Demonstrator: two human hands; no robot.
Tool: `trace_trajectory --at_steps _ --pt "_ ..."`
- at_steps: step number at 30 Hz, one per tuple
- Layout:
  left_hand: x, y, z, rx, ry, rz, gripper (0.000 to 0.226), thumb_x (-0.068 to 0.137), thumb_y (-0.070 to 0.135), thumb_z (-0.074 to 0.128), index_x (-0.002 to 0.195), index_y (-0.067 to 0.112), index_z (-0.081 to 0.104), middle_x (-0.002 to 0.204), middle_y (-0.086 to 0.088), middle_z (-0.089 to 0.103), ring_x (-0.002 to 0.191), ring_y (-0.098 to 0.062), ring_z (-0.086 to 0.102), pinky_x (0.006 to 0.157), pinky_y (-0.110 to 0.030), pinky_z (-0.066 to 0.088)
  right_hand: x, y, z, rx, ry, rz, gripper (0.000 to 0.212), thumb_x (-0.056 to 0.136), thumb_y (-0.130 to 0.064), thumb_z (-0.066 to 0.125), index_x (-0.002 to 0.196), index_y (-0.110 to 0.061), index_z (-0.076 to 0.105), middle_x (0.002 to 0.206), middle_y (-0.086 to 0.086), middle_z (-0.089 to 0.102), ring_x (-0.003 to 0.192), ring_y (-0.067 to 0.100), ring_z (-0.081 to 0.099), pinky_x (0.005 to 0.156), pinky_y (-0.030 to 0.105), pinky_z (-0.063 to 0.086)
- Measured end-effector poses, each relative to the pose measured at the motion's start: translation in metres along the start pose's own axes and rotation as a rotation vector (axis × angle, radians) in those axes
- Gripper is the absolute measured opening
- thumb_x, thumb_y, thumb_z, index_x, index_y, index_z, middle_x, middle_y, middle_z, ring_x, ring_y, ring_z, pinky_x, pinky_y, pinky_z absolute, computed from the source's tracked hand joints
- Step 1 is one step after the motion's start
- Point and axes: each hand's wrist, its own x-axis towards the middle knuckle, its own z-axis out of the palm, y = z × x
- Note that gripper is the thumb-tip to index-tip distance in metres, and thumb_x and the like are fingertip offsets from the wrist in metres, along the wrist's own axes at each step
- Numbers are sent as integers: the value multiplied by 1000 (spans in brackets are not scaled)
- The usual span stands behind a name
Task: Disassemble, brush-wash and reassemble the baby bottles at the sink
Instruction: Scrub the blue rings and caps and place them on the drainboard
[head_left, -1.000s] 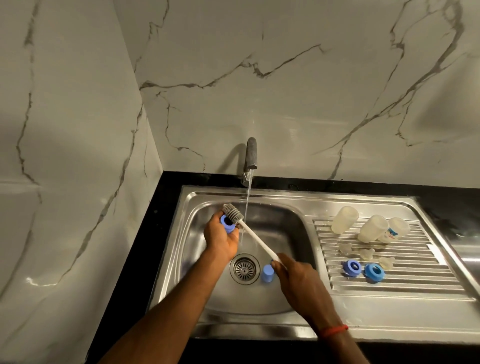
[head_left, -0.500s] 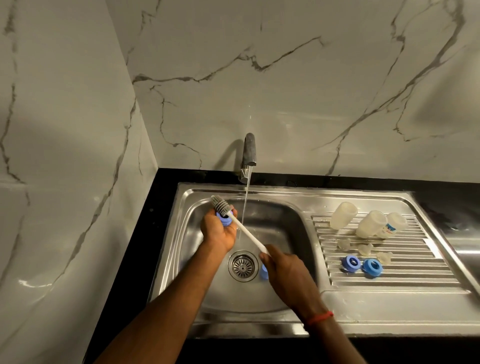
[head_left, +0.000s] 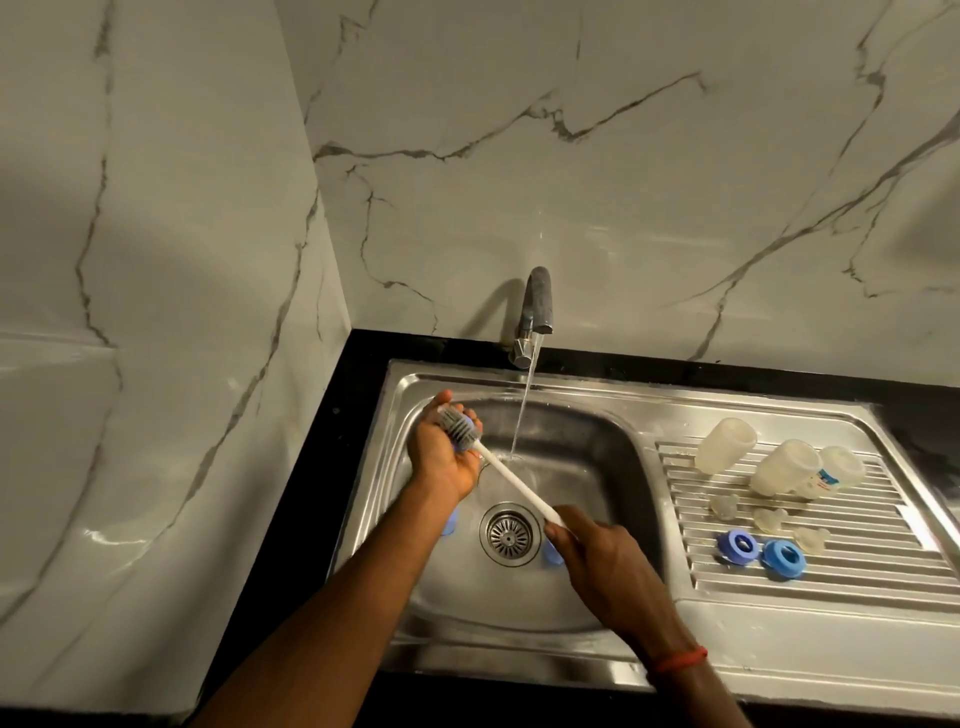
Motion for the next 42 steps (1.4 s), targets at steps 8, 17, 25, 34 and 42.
trace_trajectory --at_steps 8,17,25,34,42 --pt "-8 5 -14 44 6 -39 23 94 16 44 88 11 66 75 -4 53 62 -16 52 63 -29 43 -8 20 -8 211 12 184 38 93 -60 40 108 -34 65 69 -2 65 63 13 60 63 35 50" --pt "-15 -9 -14 31 47 -15 21 101 26 55 91 10 64 81 -8 68 74 -17 65 70 -30 59 -16 3 3 217 -25 153 38 94 -55 43 110 -29 66 57 -20 50 54 2 46 63 33 44" --pt "-15 -4 -2 85 135 78 19 98 13 49 83 11 59 69 -6 59 61 -14 56 50 -23 49 6 -5 18 145 -10 63 49 96 -69 25 114 -34 55 74 -3 65 64 15 59 61 40 50" --pt "-18 -15 1 116 134 41 16 101 18 52 87 14 59 77 -5 58 69 -16 55 64 -28 48 22 -1 13 107 10 -3 56 96 -71 21 108 -30 58 72 -5 66 62 14 63 60 42 52" --pt "-16 2 3 68 165 65 22 102 12 49 81 10 56 65 -6 56 56 -14 55 62 -31 50 -2 10 10 133 -18 23 57 92 -77 20 110 -35 55 70 -5 58 58 15 55 58 38 48"
